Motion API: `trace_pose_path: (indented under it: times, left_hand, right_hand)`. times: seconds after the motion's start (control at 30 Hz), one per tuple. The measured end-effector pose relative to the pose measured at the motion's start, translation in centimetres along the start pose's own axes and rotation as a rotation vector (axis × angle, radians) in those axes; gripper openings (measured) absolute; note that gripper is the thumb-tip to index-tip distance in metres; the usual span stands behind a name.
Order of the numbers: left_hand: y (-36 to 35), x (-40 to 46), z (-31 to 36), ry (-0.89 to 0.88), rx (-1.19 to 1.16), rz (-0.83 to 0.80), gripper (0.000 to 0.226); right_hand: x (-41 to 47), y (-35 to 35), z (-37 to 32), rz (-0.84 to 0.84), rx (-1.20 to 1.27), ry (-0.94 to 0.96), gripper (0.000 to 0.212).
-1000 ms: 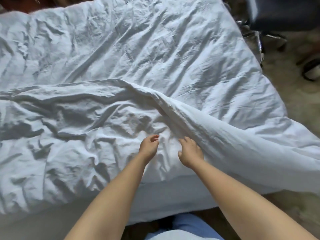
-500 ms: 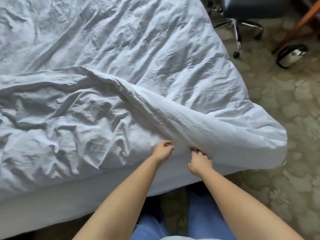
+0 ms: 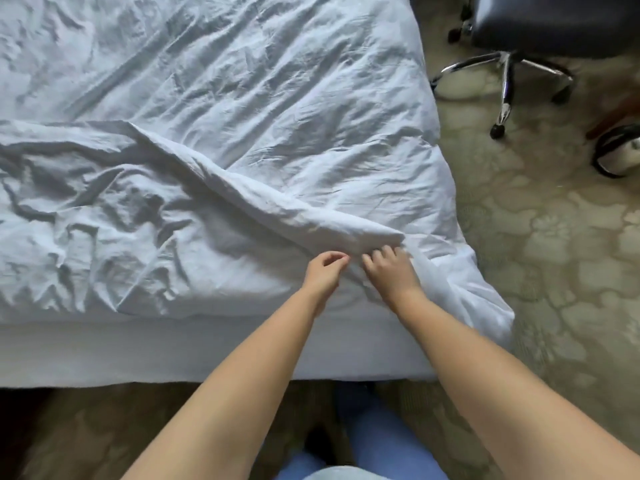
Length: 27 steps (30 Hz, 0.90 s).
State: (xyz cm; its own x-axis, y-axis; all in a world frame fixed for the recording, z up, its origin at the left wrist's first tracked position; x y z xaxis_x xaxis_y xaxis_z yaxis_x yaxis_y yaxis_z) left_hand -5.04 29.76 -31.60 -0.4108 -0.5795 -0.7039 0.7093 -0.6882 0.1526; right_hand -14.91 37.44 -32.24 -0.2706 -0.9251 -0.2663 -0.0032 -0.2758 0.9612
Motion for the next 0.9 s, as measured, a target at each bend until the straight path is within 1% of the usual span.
trace_pose_path:
  times: [0.07, 0.13, 0.17, 0.2, 0.23, 0.3, 0.37, 0.43, 0.5, 0.6, 0.7, 0.83, 0.9]
  left_hand:
    - [0.1, -0.7, 2.2, -0.075, 0.042, 0.038, 0.006]
    - [0.3, -2.0, 3.1, -0.087, 0.057, 0.064, 0.013]
    - [0.2, -2.7, 2.7, -0.07, 0.063, 0.066, 0.016]
    - [-0.1, -3.4, 2.0, -0.048, 0.08, 0.06, 0.019]
    - [-0.6, -4.1, 0.9, -0.025, 0.109, 0.051, 0.022]
    - [-2.1, -5.1, -1.2, -0.012, 0.167, 0.056, 0.031]
    - [-4.4, -6.2, -3.4, -0.003, 0.156, 0.057, 0.035]
    - [-7.2, -8.2, -5.3, 0.035, 0.136, 0.03, 0.034]
    - [-9.6, -9.7, -6.9, 0.08, 0.187, 0.001, 0.037]
    - [-12.3, -10.0, -7.3, 0.105, 0.26, -0.007, 0.047]
    - [-14.9, -8.8, -6.0, 0.105, 0.224, 0.044, 0.058]
    - [-18.4, -6.0, -3.6, 0.086, 0.08, 0.155, 0.075]
    - [-20.6, -4.3, -2.6, 0.095, -0.014, 0.179, 0.091]
  right_hand:
    - [0.3, 4.3, 5.1, 0.274, -0.06, -0.09, 0.017]
    - [0.0, 8.5, 10.4, 0.396, -0.104, -0.3, 0.017]
    - [-0.7, 10.1, 12.6, 0.382, -0.092, -0.431, 0.016]
    - [-1.6, 10.6, 14.2, 0.325, -0.063, -0.515, 0.022]
    - [-2.7, 10.0, 14.9, 0.23, -0.02, -0.516, 0.03]
    - [-5.6, 7.4, 14.3, 0.055, -0.003, -0.439, 0.042]
    - [-8.8, 4.1, 12.7, -0.07, -0.011, -0.326, 0.049]
    - [-12.0, 0.6, 11.4, -0.18, 0.004, -0.224, 0.051]
    - [-14.4, -2.1, 11.2, -0.291, 0.052, -0.171, 0.054]
    - [-15.9, -4.2, 11.7, -0.387, 0.116, -0.084, 0.055]
    - [-15.5, -5.2, 13.5, -0.403, 0.181, -0.007, 0.056]
    - [-13.6, -6.4, 16.5, -0.32, 0.209, 0.123, 0.056]
    - [-12.4, -7.1, 18.3, -0.29, 0.287, 0.175, 0.055]
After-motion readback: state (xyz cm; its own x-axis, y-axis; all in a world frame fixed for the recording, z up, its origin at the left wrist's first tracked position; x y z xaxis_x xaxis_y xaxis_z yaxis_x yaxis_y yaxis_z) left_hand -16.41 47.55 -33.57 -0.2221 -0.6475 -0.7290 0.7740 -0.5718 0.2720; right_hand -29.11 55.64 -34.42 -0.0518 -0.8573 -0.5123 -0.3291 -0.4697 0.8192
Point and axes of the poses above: each hand's wrist, its own x-axis towards the middle knuckle, its own y-axis out of the back of the hand, z = x × y, the point moved 5 cm from there along x, towards the middle knuckle, and after that the axes turned 1 degree about x, right-handed, at the moved point
